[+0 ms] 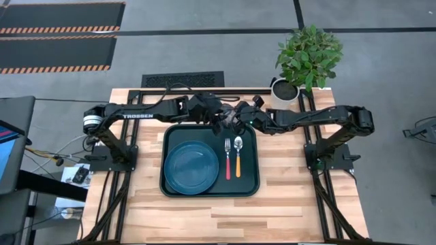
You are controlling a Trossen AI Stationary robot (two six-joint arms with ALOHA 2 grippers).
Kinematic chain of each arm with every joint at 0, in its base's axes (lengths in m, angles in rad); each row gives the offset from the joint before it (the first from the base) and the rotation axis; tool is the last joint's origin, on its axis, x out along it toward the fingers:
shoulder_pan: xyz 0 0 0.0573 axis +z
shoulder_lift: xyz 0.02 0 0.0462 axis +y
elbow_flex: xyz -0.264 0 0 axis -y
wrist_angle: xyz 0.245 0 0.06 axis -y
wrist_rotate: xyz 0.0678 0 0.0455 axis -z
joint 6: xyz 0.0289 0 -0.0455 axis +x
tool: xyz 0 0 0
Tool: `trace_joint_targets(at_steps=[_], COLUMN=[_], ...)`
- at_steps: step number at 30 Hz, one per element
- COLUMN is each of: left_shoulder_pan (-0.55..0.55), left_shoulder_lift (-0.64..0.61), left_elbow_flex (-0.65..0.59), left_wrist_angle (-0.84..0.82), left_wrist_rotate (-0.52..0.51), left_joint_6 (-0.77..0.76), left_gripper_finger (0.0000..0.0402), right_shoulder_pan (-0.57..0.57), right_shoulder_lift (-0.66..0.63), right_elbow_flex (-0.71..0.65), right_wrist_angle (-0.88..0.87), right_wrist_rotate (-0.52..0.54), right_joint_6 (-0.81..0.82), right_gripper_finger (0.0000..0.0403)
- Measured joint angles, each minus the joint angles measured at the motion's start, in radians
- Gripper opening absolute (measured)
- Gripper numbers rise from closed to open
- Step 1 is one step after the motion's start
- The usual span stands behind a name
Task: Pick and place plate/cup/fork/spoon on tray
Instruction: Put the dark blue cup on the black serving tray
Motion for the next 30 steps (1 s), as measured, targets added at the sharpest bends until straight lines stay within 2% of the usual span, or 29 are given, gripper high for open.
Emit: trace_joint_targets(at_steps=[6, 13, 20, 25, 30], left_shoulder_pan=[0.000, 0.000, 0.000, 0.000, 0.006], left_shoulder_lift=[-0.001, -0.003, -0.003, 0.011, 0.045], left_elbow_flex=[0.000, 0.000, -0.002, -0.003, -0.002], left_wrist_angle=[0.000, -0.050, -0.040, -0.042, -0.057], left_wrist_rotate=[-0.006, 0.044, 0.027, 0.022, 0.022], left_joint_6=[0.009, 0.047, 0.052, 0.070, 0.074], left_gripper_finger=[0.0036, 0.0002, 0.0031, 0.0076, 0.0120], right_shoulder_pan=[0.004, 0.014, 0.014, 0.012, 0.001], right_shoulder_lift=[0.000, 0.001, 0.001, 0.001, 0.001], right_elbow_flex=[0.000, -0.001, -0.001, -0.002, -0.003], right_wrist_angle=[-0.002, -0.003, 0.017, 0.037, 0.043], right_wrist_rotate=[-0.005, -0.038, -0.040, -0.082, -0.121], right_joint_6=[-0.023, -0.110, -0.199, -0.287, -0.310], right_gripper_finger=[0.0028, 0.0032, 0.0033, 0.0034, 0.0035])
